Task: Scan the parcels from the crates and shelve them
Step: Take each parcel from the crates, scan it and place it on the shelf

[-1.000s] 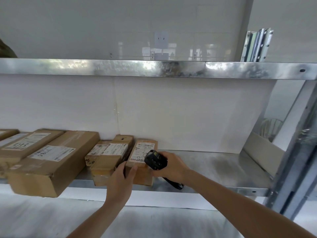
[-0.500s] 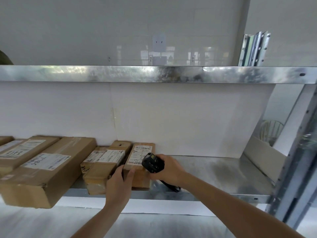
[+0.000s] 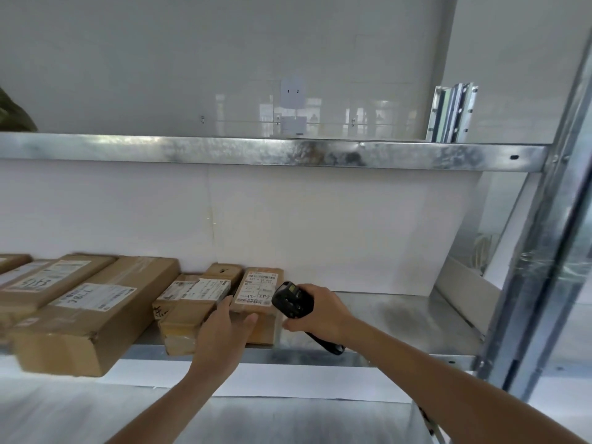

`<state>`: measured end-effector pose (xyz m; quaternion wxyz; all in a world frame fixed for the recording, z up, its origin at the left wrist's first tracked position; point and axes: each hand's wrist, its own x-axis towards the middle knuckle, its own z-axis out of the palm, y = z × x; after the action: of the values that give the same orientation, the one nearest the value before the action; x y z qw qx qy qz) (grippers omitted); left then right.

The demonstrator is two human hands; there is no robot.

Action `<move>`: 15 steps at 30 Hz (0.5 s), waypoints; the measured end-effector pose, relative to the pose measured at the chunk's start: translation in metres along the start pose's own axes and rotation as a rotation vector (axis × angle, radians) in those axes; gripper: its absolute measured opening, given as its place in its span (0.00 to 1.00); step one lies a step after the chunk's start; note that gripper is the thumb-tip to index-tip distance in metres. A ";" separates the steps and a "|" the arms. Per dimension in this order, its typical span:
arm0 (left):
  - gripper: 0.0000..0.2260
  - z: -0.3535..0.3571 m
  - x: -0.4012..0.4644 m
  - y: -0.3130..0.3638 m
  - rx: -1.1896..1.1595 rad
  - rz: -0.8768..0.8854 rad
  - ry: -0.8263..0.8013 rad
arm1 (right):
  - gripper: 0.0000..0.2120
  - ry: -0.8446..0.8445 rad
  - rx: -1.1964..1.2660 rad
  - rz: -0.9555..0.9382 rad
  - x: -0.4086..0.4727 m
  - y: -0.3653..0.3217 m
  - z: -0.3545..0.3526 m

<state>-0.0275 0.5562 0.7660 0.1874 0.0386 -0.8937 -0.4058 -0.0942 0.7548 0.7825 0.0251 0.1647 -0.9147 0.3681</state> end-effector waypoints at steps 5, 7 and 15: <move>0.20 -0.023 -0.010 0.003 -0.007 0.055 -0.012 | 0.24 0.019 -0.020 0.001 -0.021 -0.015 -0.016; 0.22 -0.035 -0.013 0.005 -0.020 0.035 -0.019 | 0.24 0.027 -0.030 -0.003 -0.030 -0.026 -0.022; 0.24 -0.128 -0.033 -0.009 -0.046 0.008 0.078 | 0.33 0.005 -0.050 -0.045 -0.045 -0.108 -0.011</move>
<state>0.0495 0.4666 0.8261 0.2247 0.0464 -0.8764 -0.4235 -0.0181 0.7023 0.8553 0.0400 0.1834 -0.9196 0.3451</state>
